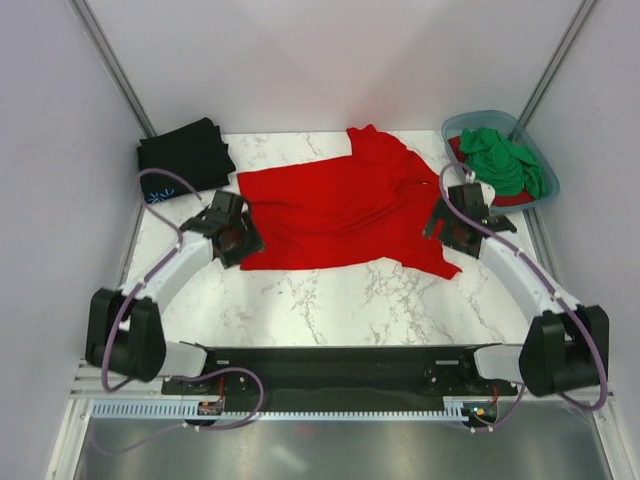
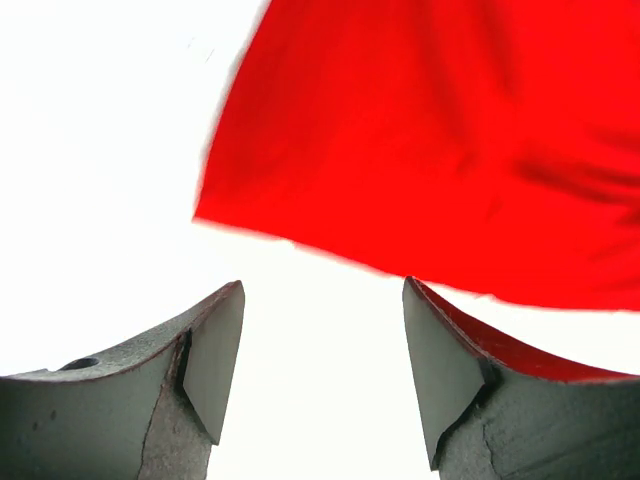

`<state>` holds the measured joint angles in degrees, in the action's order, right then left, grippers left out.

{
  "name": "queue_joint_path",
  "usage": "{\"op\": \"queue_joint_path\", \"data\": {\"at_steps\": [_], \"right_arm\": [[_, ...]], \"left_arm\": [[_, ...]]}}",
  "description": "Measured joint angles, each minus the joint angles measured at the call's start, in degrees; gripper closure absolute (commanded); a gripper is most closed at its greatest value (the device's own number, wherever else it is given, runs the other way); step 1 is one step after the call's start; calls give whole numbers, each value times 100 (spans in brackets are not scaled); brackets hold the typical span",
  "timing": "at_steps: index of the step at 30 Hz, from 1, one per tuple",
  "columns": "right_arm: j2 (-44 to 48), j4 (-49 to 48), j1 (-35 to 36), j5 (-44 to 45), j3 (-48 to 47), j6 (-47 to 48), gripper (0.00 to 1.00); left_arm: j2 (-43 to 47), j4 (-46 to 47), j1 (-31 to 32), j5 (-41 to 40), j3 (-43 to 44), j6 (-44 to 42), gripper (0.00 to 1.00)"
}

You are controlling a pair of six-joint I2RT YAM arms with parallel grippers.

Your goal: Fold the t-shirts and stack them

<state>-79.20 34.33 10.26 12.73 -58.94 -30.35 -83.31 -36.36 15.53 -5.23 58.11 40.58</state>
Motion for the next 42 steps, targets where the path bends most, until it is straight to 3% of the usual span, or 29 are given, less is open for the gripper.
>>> {"op": "queue_joint_path", "data": {"at_steps": [3, 7, 16, 20, 23, 26, 35, 38, 41, 42], "right_arm": [[669, -70, -79, 168, 911, -256, 4], [688, -96, -114, 140, 1727, -463, 6], [197, -859, -162, -61, 2046, -542, 14], [13, -1187, -177, -105, 2083, -501, 35], [-42, -1408, -195, -170, 2098, -448, 64], [-55, -1545, -205, -317, 2133, -424, 76], [-87, -1716, -212, -713, 2177, -350, 87], [-114, -1784, -219, -815, 2177, -328, 94], [-129, -1816, -219, -901, 2177, -280, 100], [-131, -1825, -219, -927, 2177, -267, 100]], "left_arm": [[837, 103, -2, 9, -977, 136, 28], [1161, 192, -2, 50, -1773, 297, 27], [1014, 704, -81, 59, -2164, 505, 26], [817, 907, -105, -7, -2162, 527, 26], [697, 962, -107, -74, -2083, 546, 28], [573, 1088, -116, -177, -2013, 551, 30], [348, 1698, -131, -442, -1965, 601, 34], [138, 1834, -133, -544, -1829, 632, 40], [-66, 2013, -146, -595, -1735, 669, 59], [-131, 2083, -157, -608, -1709, 680, 76]]}}
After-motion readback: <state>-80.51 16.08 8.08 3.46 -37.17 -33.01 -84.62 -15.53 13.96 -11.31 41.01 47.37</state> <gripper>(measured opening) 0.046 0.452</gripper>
